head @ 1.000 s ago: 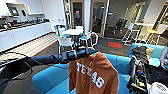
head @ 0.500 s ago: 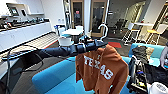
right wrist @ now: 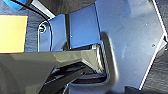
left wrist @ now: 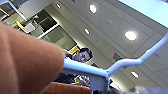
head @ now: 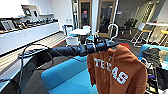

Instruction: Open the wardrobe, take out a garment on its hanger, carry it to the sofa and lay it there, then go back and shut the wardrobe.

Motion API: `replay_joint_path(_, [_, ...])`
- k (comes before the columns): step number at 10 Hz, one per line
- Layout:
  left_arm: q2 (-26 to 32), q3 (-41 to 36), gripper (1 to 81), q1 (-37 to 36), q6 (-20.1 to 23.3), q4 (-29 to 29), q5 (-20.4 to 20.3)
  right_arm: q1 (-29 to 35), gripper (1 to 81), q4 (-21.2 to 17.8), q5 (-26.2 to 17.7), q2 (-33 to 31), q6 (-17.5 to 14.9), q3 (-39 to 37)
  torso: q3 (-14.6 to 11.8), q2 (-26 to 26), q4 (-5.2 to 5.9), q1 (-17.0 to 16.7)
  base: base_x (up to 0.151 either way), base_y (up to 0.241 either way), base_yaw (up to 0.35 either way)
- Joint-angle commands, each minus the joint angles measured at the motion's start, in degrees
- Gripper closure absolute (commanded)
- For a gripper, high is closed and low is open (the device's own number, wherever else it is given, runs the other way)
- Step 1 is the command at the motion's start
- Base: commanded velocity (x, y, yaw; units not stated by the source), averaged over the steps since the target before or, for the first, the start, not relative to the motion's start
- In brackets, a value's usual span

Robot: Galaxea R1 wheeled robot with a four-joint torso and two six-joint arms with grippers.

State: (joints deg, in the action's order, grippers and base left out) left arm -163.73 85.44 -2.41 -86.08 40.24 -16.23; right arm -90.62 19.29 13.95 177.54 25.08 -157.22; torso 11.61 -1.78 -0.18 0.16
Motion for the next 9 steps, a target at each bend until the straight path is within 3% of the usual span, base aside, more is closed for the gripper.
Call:
replay_joint_path(1, [-2.75,2.10,81.1,-11.16,0.74,-0.78,-3.02,0.84,1.0,0.14,-2.61,0.20,-0.12,0.26,0.00,0.00,-0.05,0.00,0.000,0.000,0.000])
replay_joint_path(2, [-1.70,2.62,81.1,-11.08,0.56,-0.78,-3.02,0.75,1.0,0.13,-2.61,0.29,-0.12,0.26,0.00,0.00,0.00,0.00,0.000,0.000,0.000])
replay_joint_path(3, [-0.73,2.62,81.1,-11.07,0.30,-0.78,-3.11,0.84,1.0,0.05,-2.61,0.29,-0.12,0.26,0.00,0.00,-5.42,0.00,0.000,0.000,0.000])
replay_joint_path(5, [0.07,2.62,81.1,-11.07,0.12,-0.86,-3.46,0.84,1.0,0.05,-2.70,0.29,-0.12,0.26,0.00,0.00,-6.80,0.00,0.000,0.000,0.000])
replay_joint_path(7, [-2.12,4.37,81.1,-11.24,0.12,-0.69,-2.93,0.84,1.0,0.05,-2.70,0.29,-0.20,0.34,0.02,0.00,-10.43,0.02,0.000,0.000,0.000])
replay_joint_path(8, [-2.57,6.30,81.1,-11.16,0.12,-0.43,-2.76,0.84,1.0,0.14,-2.70,0.29,-0.20,0.26,0.02,0.00,-6.97,0.02,0.000,0.000,0.000])
replay_joint_path(9, [-1.96,9.20,81.1,-11.16,0.04,-0.60,-2.76,0.84,1.0,0.14,-2.70,0.29,-0.20,0.26,0.02,0.00,-8.78,0.00,0.000,0.000,0.000])
